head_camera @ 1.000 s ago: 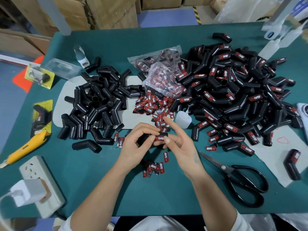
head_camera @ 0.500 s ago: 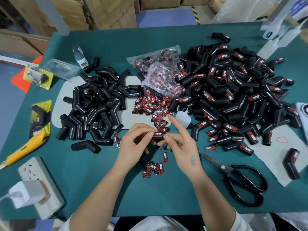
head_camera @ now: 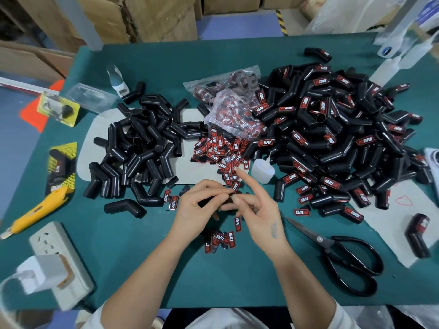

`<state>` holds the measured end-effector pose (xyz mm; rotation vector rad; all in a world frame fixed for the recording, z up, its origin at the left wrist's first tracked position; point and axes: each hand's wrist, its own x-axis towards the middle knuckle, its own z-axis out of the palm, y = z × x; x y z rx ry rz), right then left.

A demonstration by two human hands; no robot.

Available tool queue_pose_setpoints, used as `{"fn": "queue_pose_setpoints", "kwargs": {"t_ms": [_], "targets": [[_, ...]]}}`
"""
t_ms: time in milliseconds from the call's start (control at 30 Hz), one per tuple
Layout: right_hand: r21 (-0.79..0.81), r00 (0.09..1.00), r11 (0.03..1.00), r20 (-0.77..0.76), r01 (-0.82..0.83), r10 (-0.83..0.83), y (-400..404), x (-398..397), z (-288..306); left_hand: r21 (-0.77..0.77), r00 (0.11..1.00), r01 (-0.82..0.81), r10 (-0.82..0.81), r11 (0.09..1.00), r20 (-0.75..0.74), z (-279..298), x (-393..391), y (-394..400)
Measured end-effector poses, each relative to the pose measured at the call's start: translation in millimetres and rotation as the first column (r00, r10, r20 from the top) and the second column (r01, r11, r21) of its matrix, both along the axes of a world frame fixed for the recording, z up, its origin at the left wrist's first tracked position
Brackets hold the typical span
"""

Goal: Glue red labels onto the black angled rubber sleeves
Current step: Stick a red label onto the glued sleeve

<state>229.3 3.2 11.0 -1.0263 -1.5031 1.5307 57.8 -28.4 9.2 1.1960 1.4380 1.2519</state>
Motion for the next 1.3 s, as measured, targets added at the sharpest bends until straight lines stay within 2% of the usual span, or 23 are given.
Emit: {"fn": "queue_pose_setpoints", "kwargs": {"t_ms": [67,133,233,367,500,900,1067,1167,1300], "targets": [[-0.069,0.998,0.997,-0.063,0.026,-0.031,3,1,2,-0.023,0.996,0.076,-0.074,0.997,0.058,2,-6,0],[-0.122,0.992,0.992,-0.115,0.029,-0.044,7,4,3,-0.021,0.989,0.138,-0.137,0.990,0.054,5,-11,0],[-0.137,0.989,0.991,-0.146,0.001,-0.021,11,8,4,-0.021,0.992,0.125,-0.125,0.992,0.022,6,-13,-1],[-0.095,0.995,0.993,-0.073,0.063,-0.070,7,4,2,-0.042,0.987,0.050,-0.056,0.998,-0.149,1,-14,-2],[-0.052,0.994,0.994,-0.026,0.101,-0.102,6,3,1,-0.003,0.976,0.054,-0.053,0.999,-0.213,0,-14,-3],[-0.064,0.993,0.992,-0.042,0.110,-0.113,5,1,7,0.006,0.981,0.043,-0.041,0.999,-0.192,2,-13,-4],[-0.051,0.995,0.994,-0.003,0.096,-0.096,5,1,6,0.005,0.979,0.035,-0.033,0.999,-0.203,3,-12,-4],[-0.030,0.995,0.994,0.013,0.100,-0.100,5,-1,6,0.060,0.985,0.058,-0.048,0.997,-0.167,4,-10,-3],[-0.094,0.996,0.992,-0.030,0.081,-0.084,4,-1,6,0.160,0.975,0.084,-0.049,0.983,-0.216,1,-3,-1]]}}
